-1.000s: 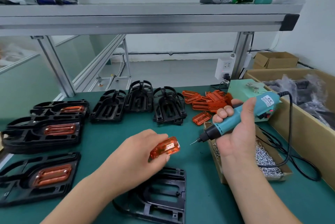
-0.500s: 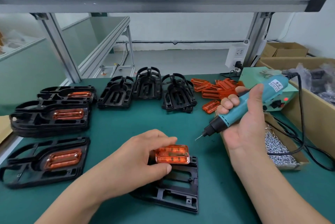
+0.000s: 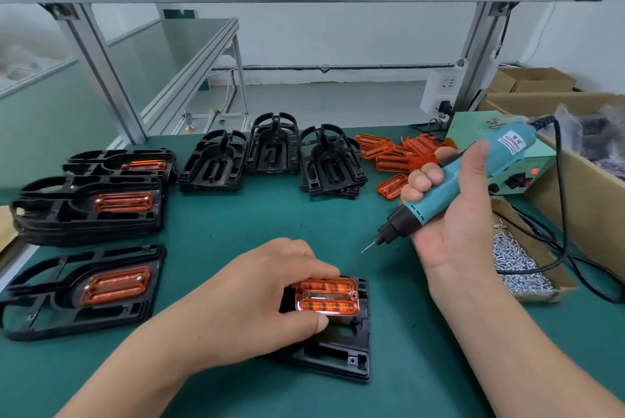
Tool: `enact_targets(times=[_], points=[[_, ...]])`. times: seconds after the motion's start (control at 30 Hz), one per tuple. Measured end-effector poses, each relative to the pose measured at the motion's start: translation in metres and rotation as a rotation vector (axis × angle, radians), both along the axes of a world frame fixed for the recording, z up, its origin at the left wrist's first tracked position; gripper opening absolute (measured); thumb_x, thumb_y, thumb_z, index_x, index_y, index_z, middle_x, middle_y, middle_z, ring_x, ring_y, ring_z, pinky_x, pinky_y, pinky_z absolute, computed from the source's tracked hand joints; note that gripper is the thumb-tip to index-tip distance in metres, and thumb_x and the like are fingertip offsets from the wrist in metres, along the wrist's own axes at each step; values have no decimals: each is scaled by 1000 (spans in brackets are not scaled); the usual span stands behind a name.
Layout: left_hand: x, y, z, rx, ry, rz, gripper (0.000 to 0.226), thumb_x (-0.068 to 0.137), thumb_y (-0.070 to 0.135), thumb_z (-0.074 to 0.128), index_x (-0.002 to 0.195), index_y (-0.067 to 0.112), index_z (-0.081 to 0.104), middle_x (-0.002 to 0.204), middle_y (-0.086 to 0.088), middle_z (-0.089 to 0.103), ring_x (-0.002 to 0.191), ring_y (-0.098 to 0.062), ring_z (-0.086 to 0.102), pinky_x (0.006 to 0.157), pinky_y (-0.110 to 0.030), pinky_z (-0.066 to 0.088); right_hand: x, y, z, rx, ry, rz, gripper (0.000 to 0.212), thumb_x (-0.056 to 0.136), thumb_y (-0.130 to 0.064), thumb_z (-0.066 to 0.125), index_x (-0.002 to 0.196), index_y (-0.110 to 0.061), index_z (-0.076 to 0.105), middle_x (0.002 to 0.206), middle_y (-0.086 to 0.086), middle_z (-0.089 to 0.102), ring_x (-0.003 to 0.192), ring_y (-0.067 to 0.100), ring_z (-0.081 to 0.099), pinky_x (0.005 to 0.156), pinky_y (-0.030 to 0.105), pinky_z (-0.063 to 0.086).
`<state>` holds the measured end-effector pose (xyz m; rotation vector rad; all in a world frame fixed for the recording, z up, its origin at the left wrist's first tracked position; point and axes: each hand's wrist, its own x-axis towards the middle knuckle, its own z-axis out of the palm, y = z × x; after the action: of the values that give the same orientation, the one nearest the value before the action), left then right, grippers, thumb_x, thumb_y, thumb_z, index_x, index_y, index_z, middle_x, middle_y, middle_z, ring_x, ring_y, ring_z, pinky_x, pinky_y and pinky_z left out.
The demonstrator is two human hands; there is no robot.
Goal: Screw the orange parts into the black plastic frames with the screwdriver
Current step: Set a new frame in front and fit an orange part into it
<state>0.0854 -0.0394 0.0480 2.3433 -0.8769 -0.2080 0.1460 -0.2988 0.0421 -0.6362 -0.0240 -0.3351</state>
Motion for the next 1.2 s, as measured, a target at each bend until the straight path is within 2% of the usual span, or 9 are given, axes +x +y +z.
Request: enact_targets(times=[0.13, 0.3, 0.47, 0.57, 0.7, 0.87, 1.0, 1.13, 1.2], points=[[0, 2, 0, 44, -23, -47, 41, 88, 51, 71, 128, 49, 64, 117, 25, 51, 122, -6, 47, 98, -17, 38, -1, 0, 0, -3, -1, 6, 46, 85, -58, 76, 97, -16, 62, 74, -2, 47, 64, 11, 49, 58, 24, 47], [1, 0, -6, 111, -36, -61, 13, 93, 42, 71, 105, 42, 71, 120, 31, 38, 131, -2, 36, 104, -14, 31, 0, -1, 0, -5, -1, 9, 46, 84, -59, 75, 96, -16, 63, 73, -2, 48, 64, 12, 49, 58, 23, 46], [1, 1, -8, 99, -12, -58, 16, 95, 55, 63, 107, 46, 69, 127, 35, 35, 134, 2, 34, 101, -7, 28, -1, -1, 1, -6, -3, 4, 45, 86, -58, 73, 96, -16, 63, 73, -2, 49, 63, 12, 49, 57, 24, 47], [1, -3, -11, 80, -29, -40, 16, 103, 51, 56, 112, 47, 67, 136, 37, 32, 139, 8, 30, 107, -9, 24, -1, -2, 0, 2, 1, 3, 43, 91, -57, 70, 96, -15, 63, 73, -2, 50, 63, 12, 50, 57, 24, 48], [0, -7, -12, 111, -47, -12, 14, 102, 49, 59, 111, 46, 70, 134, 36, 40, 131, 10, 39, 106, -12, 30, -1, -3, 0, 0, 8, -1, 41, 100, -57, 62, 97, -15, 62, 73, -2, 49, 63, 12, 50, 58, 24, 48], [-1, -8, -11, 136, -90, 28, 12, 96, 51, 65, 100, 41, 70, 129, 34, 47, 119, 13, 45, 95, -3, 29, -2, -3, 1, -3, 3, -4, 41, 101, -56, 61, 97, -15, 61, 73, -2, 49, 63, 12, 50, 58, 24, 47], [-2, -14, -17, 150, -116, 47, 19, 92, 54, 68, 88, 36, 71, 129, 34, 46, 123, 12, 43, 103, -11, 32, -2, -2, 1, -16, 5, 0, 42, 96, -57, 65, 98, -15, 61, 74, -1, 48, 63, 12, 50, 58, 24, 47], [-2, -18, -20, 158, -133, 13, 23, 90, 55, 62, 88, 34, 70, 127, 32, 51, 121, 9, 45, 104, -20, 36, -1, -2, 0, -22, -2, 7, 44, 89, -58, 70, 98, -16, 61, 74, -1, 48, 64, 12, 50, 59, 24, 47], [0, -16, -18, 140, -119, 25, 16, 90, 52, 65, 91, 35, 65, 125, 31, 53, 120, 8, 47, 103, -22, 38, -1, -3, 0, -17, -7, 6, 45, 87, -58, 72, 98, -16, 62, 74, -1, 49, 64, 12, 50, 59, 25, 47]])
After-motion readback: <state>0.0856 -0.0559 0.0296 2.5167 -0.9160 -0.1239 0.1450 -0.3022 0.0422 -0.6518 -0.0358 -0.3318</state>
